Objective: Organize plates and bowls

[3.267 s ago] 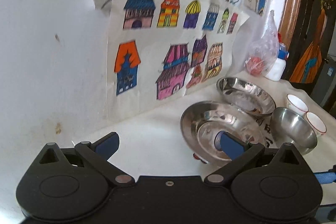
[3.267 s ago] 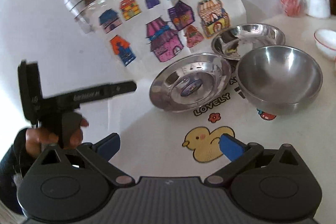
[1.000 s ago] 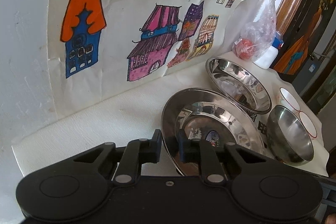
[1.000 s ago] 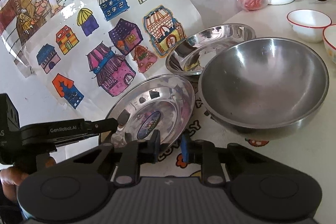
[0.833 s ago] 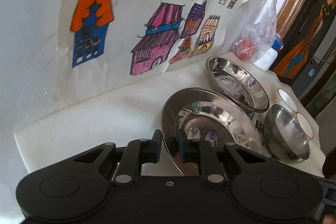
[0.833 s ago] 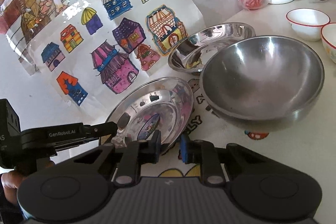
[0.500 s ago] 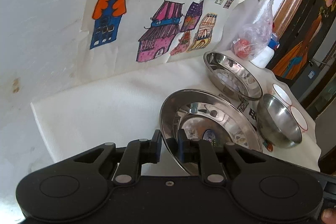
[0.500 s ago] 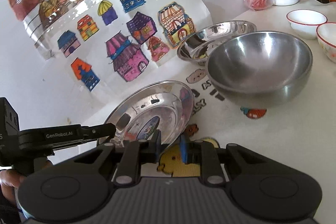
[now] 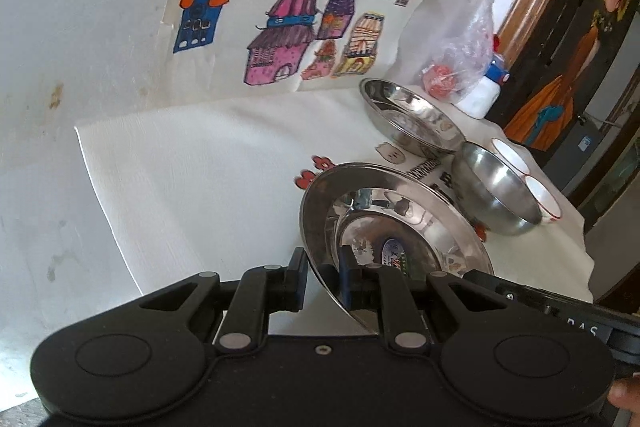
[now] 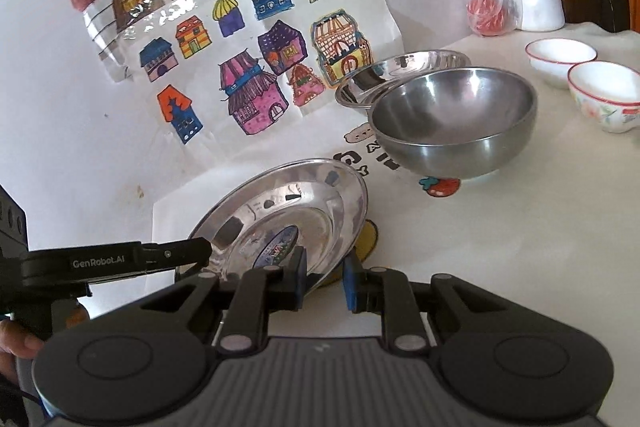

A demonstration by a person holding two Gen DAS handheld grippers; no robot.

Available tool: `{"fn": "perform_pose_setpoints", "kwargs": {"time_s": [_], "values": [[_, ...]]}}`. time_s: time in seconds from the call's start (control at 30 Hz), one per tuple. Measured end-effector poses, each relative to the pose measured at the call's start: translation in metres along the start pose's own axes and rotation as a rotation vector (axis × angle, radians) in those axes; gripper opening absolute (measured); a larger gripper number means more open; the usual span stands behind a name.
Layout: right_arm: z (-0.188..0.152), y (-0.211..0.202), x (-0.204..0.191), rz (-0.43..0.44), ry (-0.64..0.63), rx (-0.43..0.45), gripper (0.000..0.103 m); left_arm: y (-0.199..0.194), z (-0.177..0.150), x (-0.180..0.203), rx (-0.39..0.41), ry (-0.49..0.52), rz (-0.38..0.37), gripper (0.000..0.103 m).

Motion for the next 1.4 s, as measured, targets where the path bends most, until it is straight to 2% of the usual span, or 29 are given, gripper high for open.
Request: {"fn": "perform_pose_setpoints", "kwargs": {"time_s": [0.17, 0.5, 0.8, 1.1, 1.4], "values": [[-0.005, -0.013, 0.006, 0.008, -0.023, 0.004, 0.022, -0.010, -0.018, 0.012, 0.020, -0.020, -0.014, 0.018], [-0.016, -0.033, 0.019, 0.065, -0.046, 0.001, 0.022, -0.027, -0.042, 0.033, 0.057, -0.025, 0.004, 0.018], [-0.022, -0.050, 0.028, 0.074, -0.069, 0.060, 0.022, -0.039, -0.058, 0.051, 0.081, -0.027, 0.013, 0.018], [-0.015, -0.061, 0.034, 0.081, -0.055, 0.122, 0.022, -0.044, -0.052, 0.070, 0.113, 0.015, 0.009, 0.018], [0.033, -0.065, 0.037, 0.082, -0.076, 0.184, 0.022, -0.044, -0.018, 0.089, 0.171, 0.052, -0.008, 0.018]]}}
Point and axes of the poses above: each gripper's, at about its wrist camera, not at the fingertips, and y roughly the way its jaws point, x to its right, z to its top, the point moved 5 cm from there along y, roughly the way its jaws point, and after that the axes turned 6 degrees about -z, right-handed, at the moved point
